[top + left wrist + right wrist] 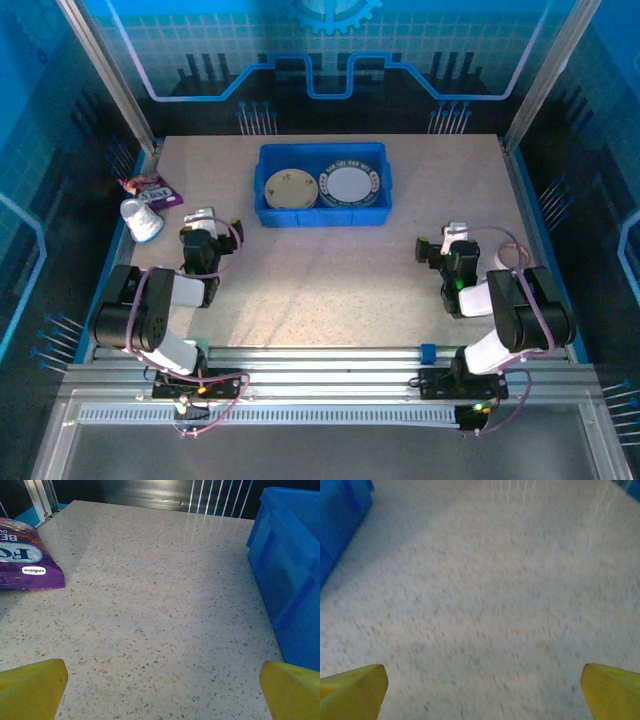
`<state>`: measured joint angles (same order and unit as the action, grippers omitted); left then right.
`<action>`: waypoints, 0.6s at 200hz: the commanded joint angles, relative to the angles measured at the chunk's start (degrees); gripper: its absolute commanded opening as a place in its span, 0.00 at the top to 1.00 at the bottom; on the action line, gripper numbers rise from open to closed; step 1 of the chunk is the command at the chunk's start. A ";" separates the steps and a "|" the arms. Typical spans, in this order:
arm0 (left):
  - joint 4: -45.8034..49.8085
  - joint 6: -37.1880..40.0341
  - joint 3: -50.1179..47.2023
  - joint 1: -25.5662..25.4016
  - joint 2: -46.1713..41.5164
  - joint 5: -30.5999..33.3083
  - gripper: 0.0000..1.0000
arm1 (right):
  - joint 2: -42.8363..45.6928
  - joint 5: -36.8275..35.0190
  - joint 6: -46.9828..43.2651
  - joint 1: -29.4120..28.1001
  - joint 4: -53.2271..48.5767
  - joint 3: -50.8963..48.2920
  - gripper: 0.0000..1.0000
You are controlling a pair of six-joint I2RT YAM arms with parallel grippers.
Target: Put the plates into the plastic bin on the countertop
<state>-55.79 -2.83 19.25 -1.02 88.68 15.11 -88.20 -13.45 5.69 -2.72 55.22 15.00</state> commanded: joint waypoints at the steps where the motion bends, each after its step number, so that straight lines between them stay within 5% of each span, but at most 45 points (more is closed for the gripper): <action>1: -0.11 0.55 1.15 -0.30 0.26 -0.35 0.01 | 0.75 -1.39 -2.13 -1.04 5.70 1.97 0.00; 120: -0.13 0.59 1.13 -0.37 0.30 -0.48 0.01 | -0.05 8.57 -6.49 -1.39 -4.78 8.11 0.00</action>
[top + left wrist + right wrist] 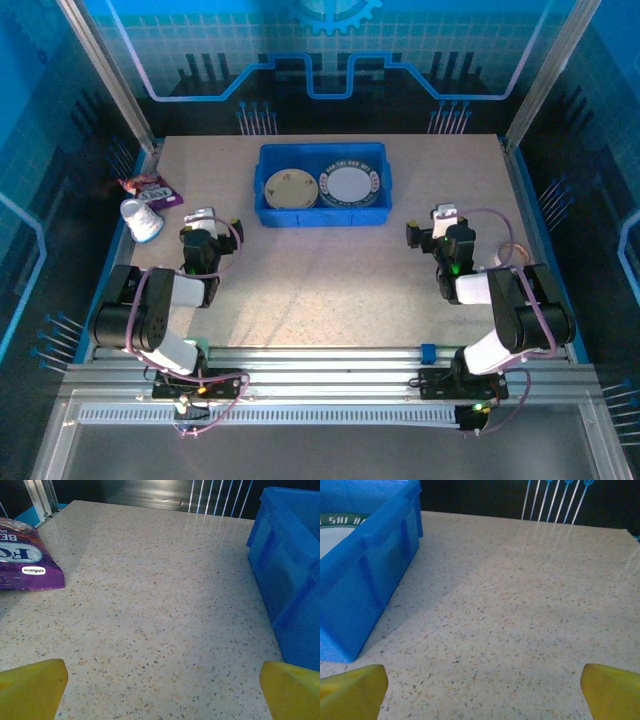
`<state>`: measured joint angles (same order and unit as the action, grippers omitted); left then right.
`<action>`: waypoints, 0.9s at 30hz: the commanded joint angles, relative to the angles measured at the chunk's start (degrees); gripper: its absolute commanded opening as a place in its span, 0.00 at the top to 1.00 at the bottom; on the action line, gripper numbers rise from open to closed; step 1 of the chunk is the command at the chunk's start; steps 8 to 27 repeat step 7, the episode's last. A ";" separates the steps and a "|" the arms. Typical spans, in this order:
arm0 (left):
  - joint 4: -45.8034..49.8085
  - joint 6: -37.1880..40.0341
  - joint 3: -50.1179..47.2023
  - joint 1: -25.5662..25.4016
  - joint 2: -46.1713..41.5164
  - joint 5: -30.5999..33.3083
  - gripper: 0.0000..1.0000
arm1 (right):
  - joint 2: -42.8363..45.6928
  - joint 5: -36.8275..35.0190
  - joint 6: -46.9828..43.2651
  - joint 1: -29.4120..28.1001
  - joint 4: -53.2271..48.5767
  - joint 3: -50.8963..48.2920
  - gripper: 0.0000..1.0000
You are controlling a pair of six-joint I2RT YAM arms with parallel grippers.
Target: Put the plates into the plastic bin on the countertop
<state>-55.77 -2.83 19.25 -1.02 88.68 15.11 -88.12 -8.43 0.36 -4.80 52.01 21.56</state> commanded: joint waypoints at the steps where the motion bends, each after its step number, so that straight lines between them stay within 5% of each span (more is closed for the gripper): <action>1: -0.14 0.61 1.14 -0.34 0.33 -0.46 0.01 | -0.13 3.52 -1.11 0.68 -1.61 1.55 0.00; 27: -0.13 0.63 1.15 -0.30 0.26 -0.46 0.01 | -0.13 3.71 -1.03 0.82 -1.22 1.37 0.00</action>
